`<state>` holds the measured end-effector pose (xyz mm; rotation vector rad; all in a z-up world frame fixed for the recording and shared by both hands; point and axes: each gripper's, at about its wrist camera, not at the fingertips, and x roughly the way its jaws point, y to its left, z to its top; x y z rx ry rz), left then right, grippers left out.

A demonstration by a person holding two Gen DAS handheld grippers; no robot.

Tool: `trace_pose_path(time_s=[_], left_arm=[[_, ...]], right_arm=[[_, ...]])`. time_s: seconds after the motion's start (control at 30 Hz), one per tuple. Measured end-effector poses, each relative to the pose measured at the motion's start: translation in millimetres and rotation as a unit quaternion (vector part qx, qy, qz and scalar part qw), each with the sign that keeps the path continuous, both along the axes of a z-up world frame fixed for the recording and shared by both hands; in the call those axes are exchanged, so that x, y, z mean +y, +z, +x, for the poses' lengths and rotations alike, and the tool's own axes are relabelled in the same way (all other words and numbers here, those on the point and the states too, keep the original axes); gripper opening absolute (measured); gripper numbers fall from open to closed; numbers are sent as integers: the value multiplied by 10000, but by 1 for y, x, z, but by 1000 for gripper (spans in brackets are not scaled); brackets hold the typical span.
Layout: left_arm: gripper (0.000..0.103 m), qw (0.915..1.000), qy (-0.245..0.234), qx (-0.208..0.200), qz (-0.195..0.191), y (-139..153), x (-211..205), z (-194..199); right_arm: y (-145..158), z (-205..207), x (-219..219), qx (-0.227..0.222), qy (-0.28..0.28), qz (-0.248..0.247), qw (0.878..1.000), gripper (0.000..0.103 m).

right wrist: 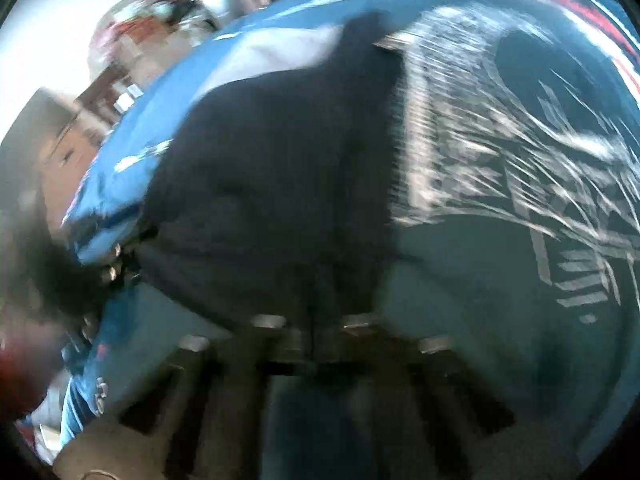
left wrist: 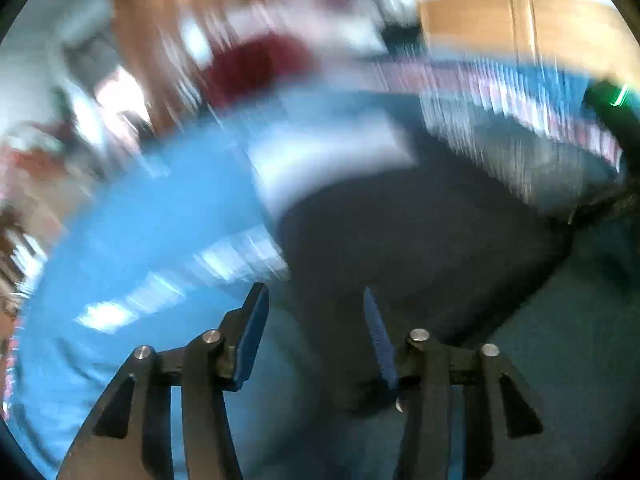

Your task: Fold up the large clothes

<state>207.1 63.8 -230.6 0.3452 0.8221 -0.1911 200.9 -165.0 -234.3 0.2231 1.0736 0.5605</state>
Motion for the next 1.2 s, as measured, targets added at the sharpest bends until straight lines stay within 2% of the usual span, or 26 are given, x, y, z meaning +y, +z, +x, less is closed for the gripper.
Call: trace_pose_path(time_s=[0.03,0.1,0.17,0.23,0.27,0.4,0.53,0.63,0.67,0.7,0.73,0.8,0.83,0.9,0.97,1.03,1.07,1.1,1.13,1.17,1.2], left_arm=[[52,9998,3,-93,-182,1,5,-5],[52,9996,-15,-112,-265,17,11,-10],[51,9975,171,-492,-475,41,24,-21],[51,9946,345,-674,-708,56,36,-15],[51,9932,449,-728,-794,61,40,-9],[51,9947,389,-588,-748,46,32,11],[50,9978,109,-308,-571,16,5,22],[50,9980,85,-313,-536,4,1,20],[50,9979,90,-311,-561,4,2,20],[50,9977,98,-300,-599,4,3,20],[50,9977,104,-301,-606,4,4,20],[51,9977,99,-310,-600,3,4,20],[51,9977,87,-319,-584,3,4,19],[51,9980,72,-324,-540,3,3,17],[53,9979,71,-260,-588,5,7,16],[53,9972,139,-248,-689,16,11,14],[53,9957,174,-398,-814,30,14,12],[53,9946,200,-511,-885,38,16,12],[54,9927,260,-675,-962,49,17,15],[60,9910,317,-830,-1006,59,17,23],[64,9905,392,-919,-945,63,16,34]], right_arm=[[1,0,-7,66,-50,45,10000,0],[19,-2,-13,-54,-24,-58,10000,1],[43,7,-17,-275,-81,336,9990,5],[47,30,-13,-305,-142,354,9988,23],[42,38,-11,-283,-147,253,9992,27],[8,82,9,152,-371,-141,9991,30],[4,89,8,246,-502,134,9983,41],[6,96,11,337,-507,313,9977,42],[10,92,13,300,-500,254,9980,39],[11,91,13,245,-520,152,9982,17],[12,90,11,224,-557,114,9981,9],[19,84,6,81,-684,98,9976,0],[23,79,0,-83,-827,-118,9965,0],[13,80,-14,-13,-1145,-436,9925,0],[10,76,-23,55,-1106,-359,9932,0],[28,67,-21,-246,-1013,-259,9942,0],[39,62,-19,-428,-1014,-213,9937,1],[51,60,-13,-665,-978,-252,9927,14],[61,61,-2,-875,-885,-389,9915,46],[67,64,9,-1036,-788,-478,9903,62],[71,71,25,-1199,-660,-538,9891,70]])
